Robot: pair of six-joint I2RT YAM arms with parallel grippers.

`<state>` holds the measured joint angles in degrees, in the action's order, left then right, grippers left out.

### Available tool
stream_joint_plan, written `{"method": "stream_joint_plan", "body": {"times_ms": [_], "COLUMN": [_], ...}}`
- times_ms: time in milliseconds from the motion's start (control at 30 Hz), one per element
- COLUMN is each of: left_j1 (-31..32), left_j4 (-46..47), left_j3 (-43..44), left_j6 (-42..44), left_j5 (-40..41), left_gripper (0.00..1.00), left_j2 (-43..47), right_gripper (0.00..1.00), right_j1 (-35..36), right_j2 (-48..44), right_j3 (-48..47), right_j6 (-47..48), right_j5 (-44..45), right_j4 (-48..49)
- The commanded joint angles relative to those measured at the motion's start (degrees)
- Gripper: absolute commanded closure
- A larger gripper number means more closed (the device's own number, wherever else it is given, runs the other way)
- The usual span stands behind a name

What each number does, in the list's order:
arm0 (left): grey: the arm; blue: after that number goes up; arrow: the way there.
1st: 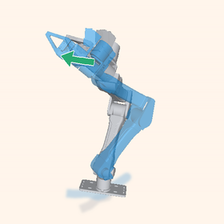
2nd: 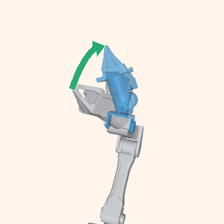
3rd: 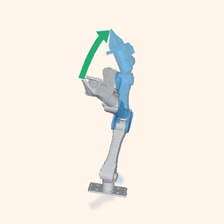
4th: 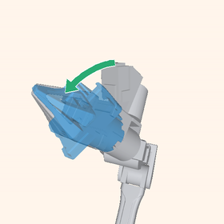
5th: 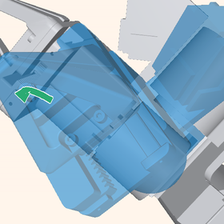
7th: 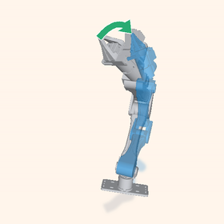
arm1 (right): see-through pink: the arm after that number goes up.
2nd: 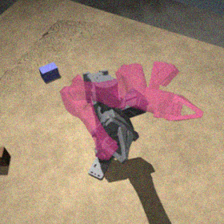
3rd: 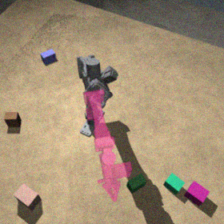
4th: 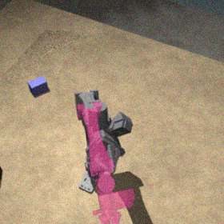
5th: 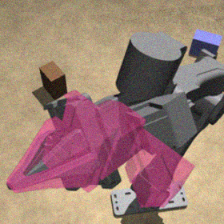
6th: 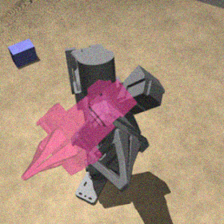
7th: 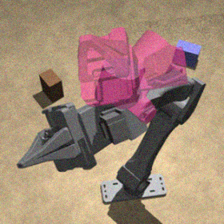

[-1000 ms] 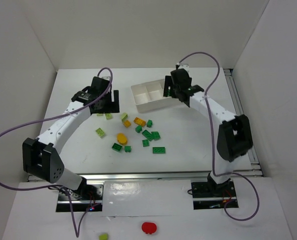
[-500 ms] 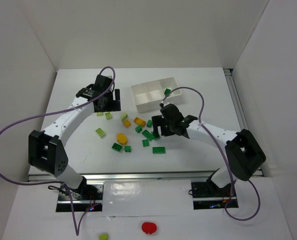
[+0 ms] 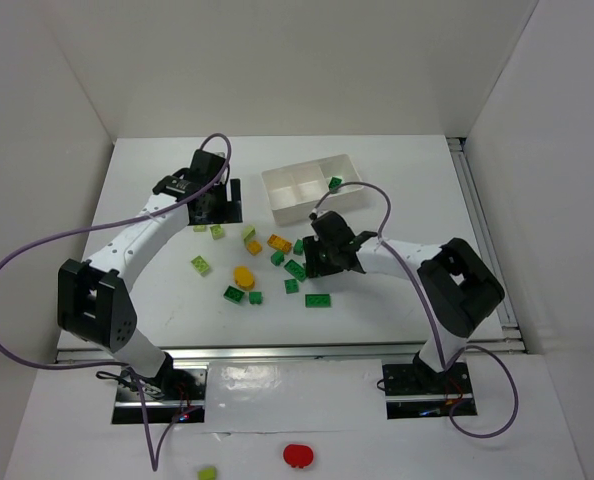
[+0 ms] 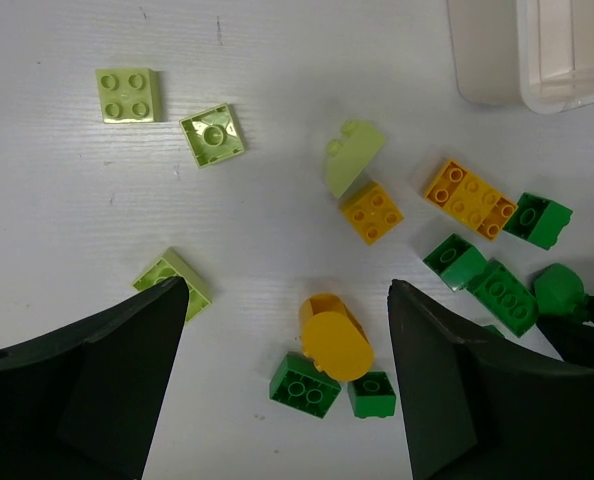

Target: Sort the legos into containers by color

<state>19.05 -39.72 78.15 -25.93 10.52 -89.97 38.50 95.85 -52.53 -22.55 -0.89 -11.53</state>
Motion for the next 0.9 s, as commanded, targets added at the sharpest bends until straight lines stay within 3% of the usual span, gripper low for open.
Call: {"method": "stream_joint_plan", "body": {"times_ms": [0, 100, 367, 667, 867], "left_j1": [-0.15, -0.15, -0.15, -0.15, -0.15], "left_j4": [0.09, -0.44, -0.44, -1.67, -2.29], "left_j3": [1.30, 1.30, 1.30, -1.86, -2.39], "left_j6": [-1.05, -1.05, -1.66, -2.81, -2.81], "left_j5": [-0.86, -0.86, 0.29, -1.12, -1.12], "left_gripper": [0.10, 0.10, 0.10, 0.10, 0.10], "left_j2": [-0.29, -0.29, -0.82, 0.49, 1.82], "right_gripper": [0.53, 0.66, 0.66, 0.66, 0.60], "right_j1": [0.35, 0.35, -2.28, -11.86, -15.64], "right_j2": [0.91, -1.19, -9.45, 6.87, 18.39], "right_j3": [-2.66, -4.24, -10.12, -32.61, -45.62], "right_j6": [-0.13, -0.13, 3.73, 3.74, 3.66], "right_j5": [1.49, 5.17, 18.98, 21.45, 21.98], "right_j4": [2.83, 0.11, -5.43, -7.89, -7.89]}}
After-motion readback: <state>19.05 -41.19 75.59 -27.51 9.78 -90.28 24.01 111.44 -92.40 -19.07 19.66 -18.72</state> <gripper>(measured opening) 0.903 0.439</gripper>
